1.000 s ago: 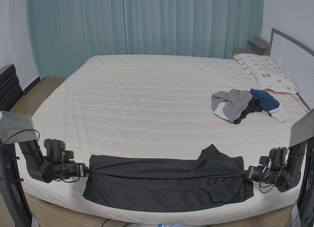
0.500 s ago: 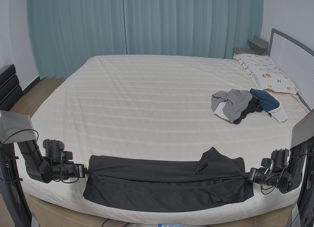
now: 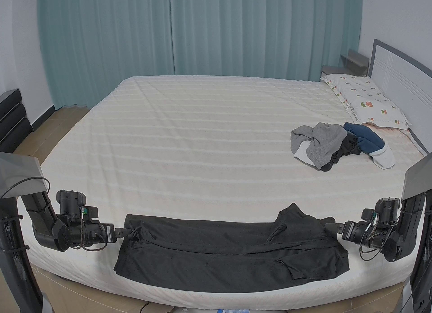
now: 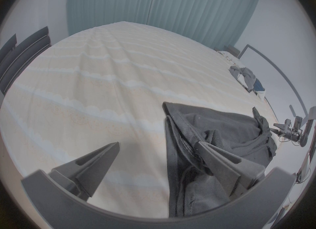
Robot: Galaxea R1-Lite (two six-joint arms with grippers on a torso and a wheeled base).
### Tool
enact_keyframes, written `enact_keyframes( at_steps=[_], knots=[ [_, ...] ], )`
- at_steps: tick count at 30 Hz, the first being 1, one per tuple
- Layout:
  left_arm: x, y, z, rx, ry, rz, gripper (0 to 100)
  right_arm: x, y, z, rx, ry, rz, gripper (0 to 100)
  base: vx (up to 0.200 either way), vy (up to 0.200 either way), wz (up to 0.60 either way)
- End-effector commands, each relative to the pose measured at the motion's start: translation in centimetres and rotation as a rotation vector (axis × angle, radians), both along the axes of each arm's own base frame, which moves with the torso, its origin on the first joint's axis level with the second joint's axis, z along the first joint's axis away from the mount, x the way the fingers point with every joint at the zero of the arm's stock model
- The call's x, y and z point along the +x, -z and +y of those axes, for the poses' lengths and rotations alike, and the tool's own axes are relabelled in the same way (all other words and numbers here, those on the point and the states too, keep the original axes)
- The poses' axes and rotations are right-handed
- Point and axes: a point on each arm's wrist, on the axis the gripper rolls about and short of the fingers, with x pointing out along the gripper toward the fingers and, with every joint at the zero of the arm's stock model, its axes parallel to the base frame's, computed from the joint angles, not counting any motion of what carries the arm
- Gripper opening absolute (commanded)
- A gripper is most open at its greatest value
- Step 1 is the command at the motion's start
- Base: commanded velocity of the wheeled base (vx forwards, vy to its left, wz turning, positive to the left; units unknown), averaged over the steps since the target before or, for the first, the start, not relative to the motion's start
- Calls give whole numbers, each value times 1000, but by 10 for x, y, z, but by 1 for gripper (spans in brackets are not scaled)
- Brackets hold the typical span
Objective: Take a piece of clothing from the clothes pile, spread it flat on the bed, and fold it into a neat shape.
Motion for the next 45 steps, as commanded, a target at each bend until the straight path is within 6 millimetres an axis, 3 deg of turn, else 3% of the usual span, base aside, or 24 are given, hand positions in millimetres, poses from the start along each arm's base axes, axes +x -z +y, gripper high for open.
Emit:
enact_keyframes(
  at_steps=[1,8,14,17,19,24,29,39,40,45],
  knots=[
    [2,-11,7,-20,-19,-41,100,9,-12,-5,13,25,-64,100,0,0,0],
    [3,-22,19,-59,-35,-65,100,27,-17,-10,114,106,-99,100,0,0,0],
    [9,-32,19,-152,-75,-51,100,37,-8,-3,231,151,-58,100,0,0,0],
    [17,-32,14,-207,-103,-39,100,41,-2,-2,264,169,-39,100,0,0,0],
    [26,-34,-1,-269,-115,-28,100,44,3,0,269,168,-26,100,0,0,0],
    [46,-21,-21,-368,-172,25,100,45,5,1,293,182,-16,100,0,0,0],
    [63,-9,-30,-344,-215,23,100,44,13,1,311,198,15,100,0,0,0],
    [73,7,-42,-294,-241,23,100,45,18,1,315,199,22,100,0,0,0],
    [73,9,-41,-290,-246,25,0,45,18,1,315,199,22,100,0,0,0],
    [73,14,-38,-243,-301,22,0,46,16,1,314,198,13,100,0,0,0]
  ],
)
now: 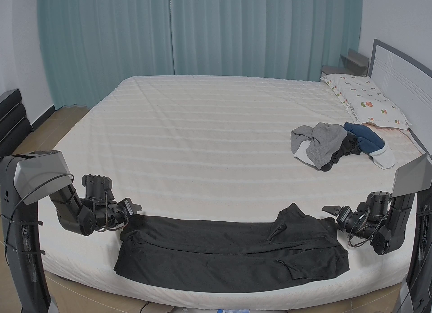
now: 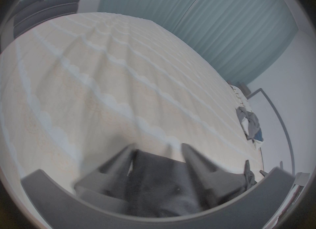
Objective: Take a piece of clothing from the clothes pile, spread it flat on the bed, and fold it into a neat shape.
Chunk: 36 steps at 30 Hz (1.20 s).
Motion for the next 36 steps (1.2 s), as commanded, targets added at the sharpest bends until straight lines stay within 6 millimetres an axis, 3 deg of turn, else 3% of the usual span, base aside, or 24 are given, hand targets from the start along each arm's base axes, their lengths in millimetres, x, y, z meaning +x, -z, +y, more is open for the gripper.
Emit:
enact_keyframes(
  at_steps=[1,7,8,32,33,34,36],
  knots=[
    [0,11,2,33,-38,24,0,2,0,0,-1,0,-7,100,0,0,0],
    [2,10,6,45,-101,6,0,2,1,5,-2,-13,-2,100,0,0,0],
    [2,10,7,39,-108,4,0,2,1,5,-2,-13,-2,0,0,0,0],
    [-1,10,12,35,-136,16,0,5,0,-3,-6,30,-13,0,0,0,0],
    [-2,10,12,35,-135,19,0,5,1,-3,-8,29,-11,100,0,0,0],
    [-2,10,12,35,-135,19,100,5,1,-3,-8,29,-11,100,0,0,0],
    [-2,9,12,34,-134,17,100,4,-1,-2,-9,24,-20,100,0,0,0]
  ],
)
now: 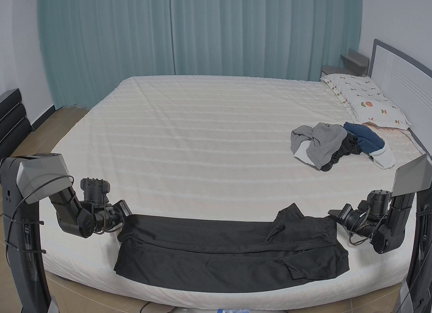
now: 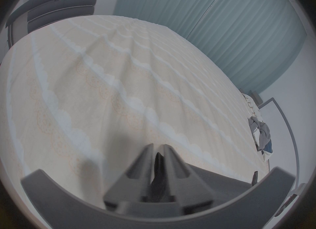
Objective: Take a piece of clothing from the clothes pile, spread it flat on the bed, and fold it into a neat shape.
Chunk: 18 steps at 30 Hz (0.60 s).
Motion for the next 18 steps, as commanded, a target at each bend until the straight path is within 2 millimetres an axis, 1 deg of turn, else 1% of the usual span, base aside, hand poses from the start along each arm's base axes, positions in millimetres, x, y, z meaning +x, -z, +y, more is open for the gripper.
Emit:
enact_keyframes(
  at_steps=[1,4,9,13,14,16,17,18],
  knots=[
    [0,-2,0,-1,0,-4,100,-1,-4,1,-1,-5,-20,100,0,0,0],
    [0,-3,1,-2,-2,-10,100,-6,-23,2,-10,-7,-74,100,0,0,0],
    [2,-6,7,-15,-18,-25,100,-13,-38,6,-34,-33,-107,100,0,0,0],
    [5,-9,10,-54,-53,-32,100,-15,-44,15,-85,-89,-131,100,0,0,0],
    [9,-12,12,-84,-78,-45,100,-20,-47,25,-115,-138,-130,100,0,0,0],
    [10,-13,12,-100,-82,-46,100,-22,-47,30,-131,-166,-126,100,0,0,0],
    [11,-13,12,-114,-85,-48,100,-24,-46,38,-157,-209,-112,100,0,0,0],
    [11,-13,13,-114,-87,-48,100,-24,-46,39,-159,-214,-110,100,0,0,0]
  ],
)
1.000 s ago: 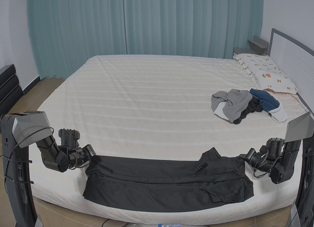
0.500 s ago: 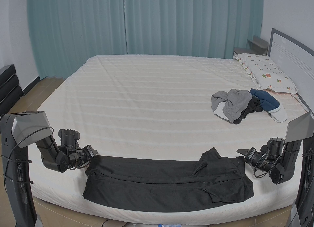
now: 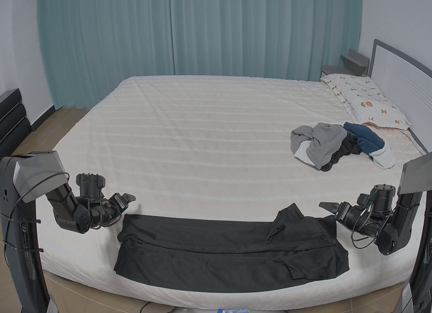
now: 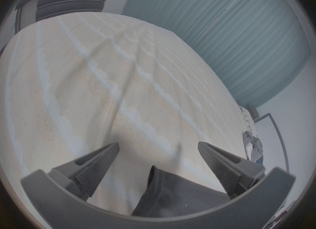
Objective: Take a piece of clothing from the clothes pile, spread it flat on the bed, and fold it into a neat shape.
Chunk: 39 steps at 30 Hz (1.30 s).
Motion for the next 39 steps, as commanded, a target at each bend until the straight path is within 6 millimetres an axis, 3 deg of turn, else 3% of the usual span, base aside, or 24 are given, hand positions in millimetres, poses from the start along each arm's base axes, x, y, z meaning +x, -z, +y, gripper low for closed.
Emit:
enact_keyframes(
  at_steps=[1,16,17,27,34,39],
  knots=[
    [4,-5,5,-21,-17,-22,100,-5,-7,20,-62,-100,-5,100,0,0,0],
    [4,-5,9,-22,-26,-23,100,6,23,33,-122,-183,128,100,0,0,0],
    [5,-5,9,-22,-26,-25,100,6,23,33,-124,-184,127,0,0,0,0],
    [5,-5,8,-22,-23,-23,100,-2,20,27,-161,-186,126,0,0,0,0],
    [4,-5,8,-22,-23,-22,100,-25,10,23,-171,-193,141,0,0,0,0],
    [4,-5,7,-21,-21,-20,100,-39,14,16,-199,-196,176,0,0,0,0]
  ],
)
